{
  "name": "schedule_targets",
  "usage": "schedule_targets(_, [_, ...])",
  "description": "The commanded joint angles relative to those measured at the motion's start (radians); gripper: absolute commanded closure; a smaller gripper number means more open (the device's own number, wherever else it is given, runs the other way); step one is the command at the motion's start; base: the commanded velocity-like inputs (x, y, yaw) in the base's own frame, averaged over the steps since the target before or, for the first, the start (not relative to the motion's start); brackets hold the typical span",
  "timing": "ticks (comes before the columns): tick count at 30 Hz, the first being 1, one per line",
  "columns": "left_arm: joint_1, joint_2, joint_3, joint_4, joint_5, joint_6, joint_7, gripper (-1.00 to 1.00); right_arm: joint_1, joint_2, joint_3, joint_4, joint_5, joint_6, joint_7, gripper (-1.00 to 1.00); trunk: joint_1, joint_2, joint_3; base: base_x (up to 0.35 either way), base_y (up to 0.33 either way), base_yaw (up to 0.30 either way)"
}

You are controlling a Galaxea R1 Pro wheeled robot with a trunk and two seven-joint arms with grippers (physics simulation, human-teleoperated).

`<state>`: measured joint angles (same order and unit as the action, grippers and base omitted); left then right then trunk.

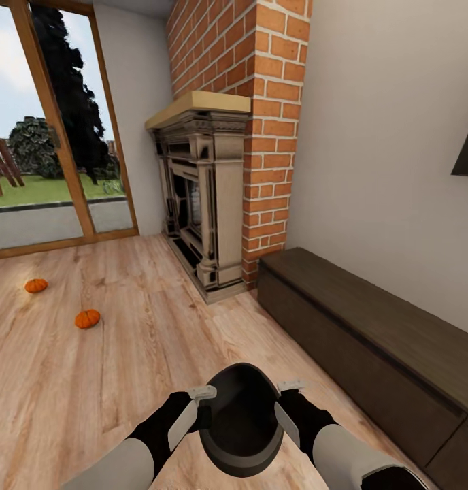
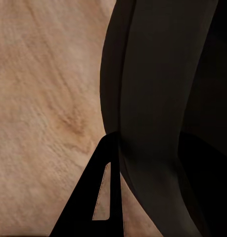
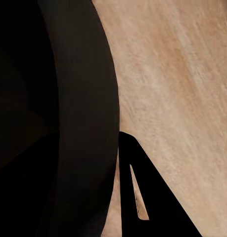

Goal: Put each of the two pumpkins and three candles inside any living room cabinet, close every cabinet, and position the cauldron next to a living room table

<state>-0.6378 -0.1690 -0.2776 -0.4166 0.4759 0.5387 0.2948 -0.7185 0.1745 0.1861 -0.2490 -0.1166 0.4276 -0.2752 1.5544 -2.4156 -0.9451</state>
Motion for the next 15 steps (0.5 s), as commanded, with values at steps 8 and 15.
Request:
schedule_targets(8, [0.000, 0.008, 0.025, -0.001, -0.029, 0.010, 0.010, 1.00, -0.001, 0.000, -0.009, -0.061, -0.003, -0.040, -0.005, 1.00, 0.000, -0.001, -0.001, 0.000, 0.000, 0.273])
schedule_targets(15, [0.000, 0.008, 0.025, -0.001, -0.029, 0.009, 0.010, 1.00, -0.001, 0.000, -0.009, -0.061, -0.003, -0.040, -0.005, 1.00, 0.000, -0.001, -0.001, 0.000, 0.000, 0.273])
